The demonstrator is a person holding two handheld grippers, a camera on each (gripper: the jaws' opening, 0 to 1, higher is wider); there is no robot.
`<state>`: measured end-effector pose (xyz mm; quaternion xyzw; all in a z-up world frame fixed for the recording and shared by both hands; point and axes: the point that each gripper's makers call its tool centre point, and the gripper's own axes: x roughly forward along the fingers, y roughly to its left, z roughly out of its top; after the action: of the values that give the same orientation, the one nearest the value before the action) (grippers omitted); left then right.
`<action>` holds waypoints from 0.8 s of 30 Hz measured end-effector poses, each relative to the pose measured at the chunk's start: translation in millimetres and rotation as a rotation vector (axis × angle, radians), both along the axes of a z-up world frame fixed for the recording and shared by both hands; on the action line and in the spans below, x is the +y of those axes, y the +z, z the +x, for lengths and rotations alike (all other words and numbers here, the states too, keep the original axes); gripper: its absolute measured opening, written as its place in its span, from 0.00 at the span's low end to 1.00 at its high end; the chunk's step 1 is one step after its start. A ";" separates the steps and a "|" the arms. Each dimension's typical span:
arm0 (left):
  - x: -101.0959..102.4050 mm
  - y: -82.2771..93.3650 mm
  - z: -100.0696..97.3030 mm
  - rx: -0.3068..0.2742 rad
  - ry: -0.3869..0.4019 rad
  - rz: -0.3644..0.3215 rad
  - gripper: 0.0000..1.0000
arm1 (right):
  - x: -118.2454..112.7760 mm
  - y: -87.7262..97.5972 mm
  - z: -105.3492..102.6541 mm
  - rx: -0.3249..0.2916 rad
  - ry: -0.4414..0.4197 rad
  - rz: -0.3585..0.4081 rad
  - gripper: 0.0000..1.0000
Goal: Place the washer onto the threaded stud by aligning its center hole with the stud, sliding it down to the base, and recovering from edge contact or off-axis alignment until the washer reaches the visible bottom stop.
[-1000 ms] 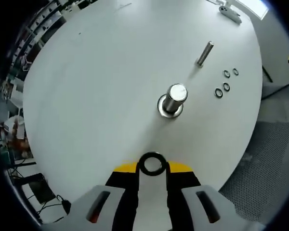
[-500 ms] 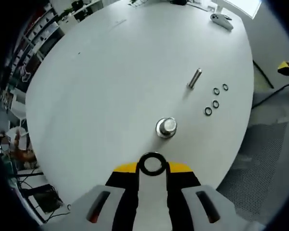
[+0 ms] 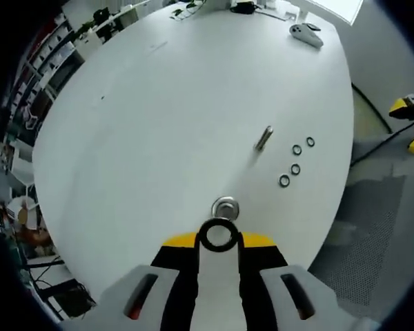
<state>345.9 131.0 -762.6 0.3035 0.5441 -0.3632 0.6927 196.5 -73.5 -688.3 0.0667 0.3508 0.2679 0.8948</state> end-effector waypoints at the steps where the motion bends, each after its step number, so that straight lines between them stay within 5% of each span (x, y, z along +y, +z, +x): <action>1: -1.4 0.0 0.6 0.000 -0.003 -0.001 0.19 | -0.1 0.1 0.1 0.000 -0.001 0.000 0.37; 24: -15.3 -11.9 3.9 0.028 -0.069 0.032 0.19 | 0.1 0.0 0.9 0.001 -0.004 0.004 0.37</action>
<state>349.8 115.8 -774.4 0.3282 0.5488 -0.3824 0.6670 197.5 -73.4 -688.3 0.0693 0.3507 0.2666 0.8951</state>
